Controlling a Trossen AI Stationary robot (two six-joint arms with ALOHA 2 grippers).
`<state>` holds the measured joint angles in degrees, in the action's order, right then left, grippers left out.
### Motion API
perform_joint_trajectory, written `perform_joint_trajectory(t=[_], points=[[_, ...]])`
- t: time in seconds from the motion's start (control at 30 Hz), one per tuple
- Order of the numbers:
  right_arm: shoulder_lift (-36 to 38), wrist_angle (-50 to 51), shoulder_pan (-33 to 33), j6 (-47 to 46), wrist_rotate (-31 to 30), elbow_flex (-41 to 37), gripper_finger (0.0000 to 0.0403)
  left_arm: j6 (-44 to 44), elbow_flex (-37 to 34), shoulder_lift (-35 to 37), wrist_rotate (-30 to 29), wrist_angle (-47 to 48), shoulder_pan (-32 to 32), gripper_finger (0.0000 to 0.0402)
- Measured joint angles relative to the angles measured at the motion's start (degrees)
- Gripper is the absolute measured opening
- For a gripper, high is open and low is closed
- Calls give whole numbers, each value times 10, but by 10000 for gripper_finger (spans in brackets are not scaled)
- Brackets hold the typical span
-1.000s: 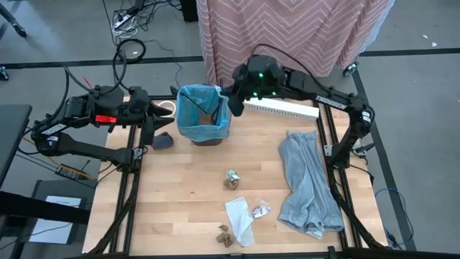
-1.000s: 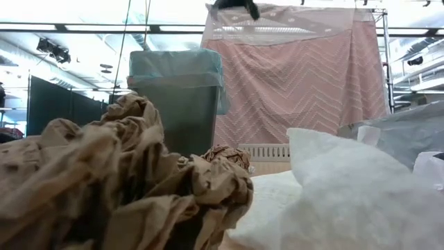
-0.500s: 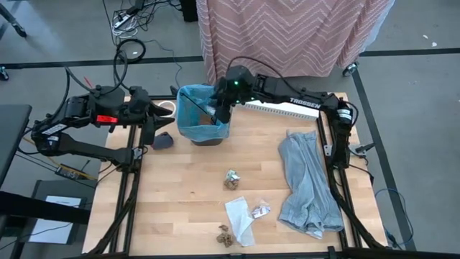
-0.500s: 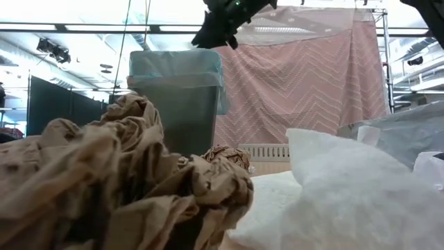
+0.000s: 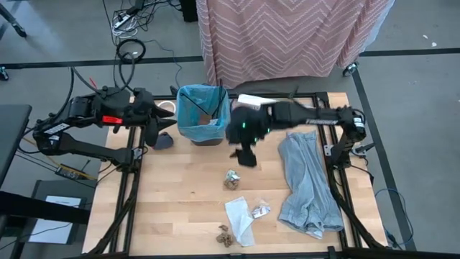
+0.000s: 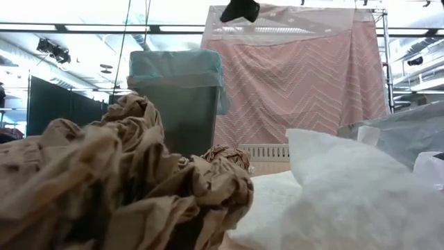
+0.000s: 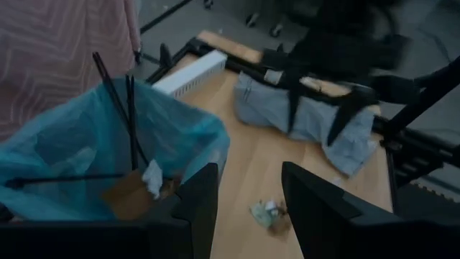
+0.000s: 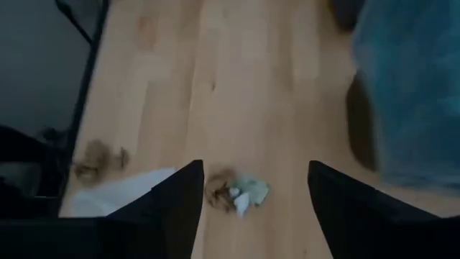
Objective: Place trash/remove bag and relplace
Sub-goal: Put the brown napkin into the black trash bin
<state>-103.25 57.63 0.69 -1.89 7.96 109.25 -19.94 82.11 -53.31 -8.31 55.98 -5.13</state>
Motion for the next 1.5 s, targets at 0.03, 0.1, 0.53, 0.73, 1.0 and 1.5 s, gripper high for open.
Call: perform_joint_trajectory(t=[0.03, 0.1, 0.53, 0.73, 1.0, 1.5], points=[[-1, -5, 16, -6, -10, -16, 233, -1, -1, -2, 0, 8, 0, 162], [-13, -30, 42, -16, -24, -54, 231, -2, -9, -4, 0, 11, 0, 162], [-34, -288, 83, -133, -39, -280, 250, -16, -67, -3, 15, 8, 0, 162], [-64, -311, 93, -149, -34, -312, 259, -30, -75, -3, 22, 7, 0, 162], [-107, -354, 100, -166, -35, -315, 254, -30, -75, -3, 23, 6, 0, 162], [-101, -285, 98, -225, -68, -293, 16, -27, -75, -3, 17, 9, 0, 162]])
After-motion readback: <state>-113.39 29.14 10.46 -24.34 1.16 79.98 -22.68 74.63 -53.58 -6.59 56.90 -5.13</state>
